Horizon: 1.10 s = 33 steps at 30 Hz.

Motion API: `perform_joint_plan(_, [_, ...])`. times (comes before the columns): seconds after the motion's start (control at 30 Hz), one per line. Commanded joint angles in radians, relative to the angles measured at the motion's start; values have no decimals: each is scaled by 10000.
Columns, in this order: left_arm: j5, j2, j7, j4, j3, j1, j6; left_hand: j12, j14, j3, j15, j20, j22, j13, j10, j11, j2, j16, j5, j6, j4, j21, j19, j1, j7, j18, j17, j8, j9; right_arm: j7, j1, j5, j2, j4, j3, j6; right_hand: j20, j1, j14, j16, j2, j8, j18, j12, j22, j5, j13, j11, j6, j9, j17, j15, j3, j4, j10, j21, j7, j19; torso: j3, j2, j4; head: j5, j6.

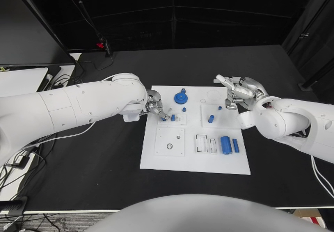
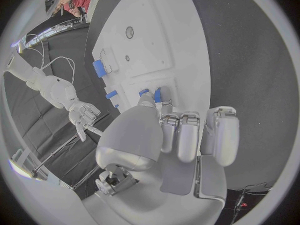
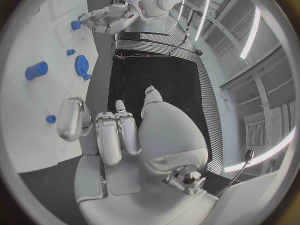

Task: Assemble the parts on the task board

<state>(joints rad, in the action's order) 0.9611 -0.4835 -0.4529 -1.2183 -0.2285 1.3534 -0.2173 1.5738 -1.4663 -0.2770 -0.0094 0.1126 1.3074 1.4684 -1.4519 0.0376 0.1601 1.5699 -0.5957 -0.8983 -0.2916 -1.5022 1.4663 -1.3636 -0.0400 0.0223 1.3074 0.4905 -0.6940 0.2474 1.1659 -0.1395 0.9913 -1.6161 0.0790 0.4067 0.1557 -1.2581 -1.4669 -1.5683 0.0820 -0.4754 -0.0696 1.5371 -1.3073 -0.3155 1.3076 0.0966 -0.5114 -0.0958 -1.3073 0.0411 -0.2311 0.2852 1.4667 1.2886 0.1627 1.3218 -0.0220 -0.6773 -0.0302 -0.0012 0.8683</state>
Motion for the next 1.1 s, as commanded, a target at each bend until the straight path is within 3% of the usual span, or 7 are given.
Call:
perform_joint_plan(0.03, [369, -6, -489, 27, -77, -92, -384, -30, -1045, 39, -61, -87, 2303, 1024, -1188, -174, 100, 9, 94, 403, -28, -15, 147, 77, -338, 29, 2634, 75, -14, 48, 11, -17, -8, -23, -5, -70, 9, -6, -1039, -25, 78, -35, -127, 6, -1428, -40, 2078, 74, 54, 9, -2635, 65, -63, 10, 300, -45, 223, -40, 1, 1, -3, 4, 6])
perform_joint_plan(0.53, [467, 22, -615, 53, -77, -92, -477, -30, -1045, -33, -57, -94, 2316, 1024, -1188, -162, 233, 9, 238, 479, -36, -40, 183, 576, -353, 18, 2634, 214, -44, 48, 11, -17, -6, -23, -5, -74, 9, -6, -1039, -25, 78, -35, -127, 6, -1428, -40, 2078, 74, 54, 9, -2635, 65, -63, 10, 300, -45, 223, -40, 1, 4, -3, -7, 10])
perform_joint_plan(1.1, [658, 47, -664, 65, -77, -92, -716, -30, -1045, -42, -56, -94, 2315, 1024, -1188, -164, 244, 9, 271, 460, -29, -40, 183, 628, -345, 18, 2634, 247, -51, 53, 10, -17, -11, -16, -5, -78, 9, -6, -1039, -25, 78, -35, -127, 6, -1428, -40, 2078, 74, 54, 9, -2635, 65, -63, 10, 300, -45, 223, -40, 1, 4, -4, -3, 11])
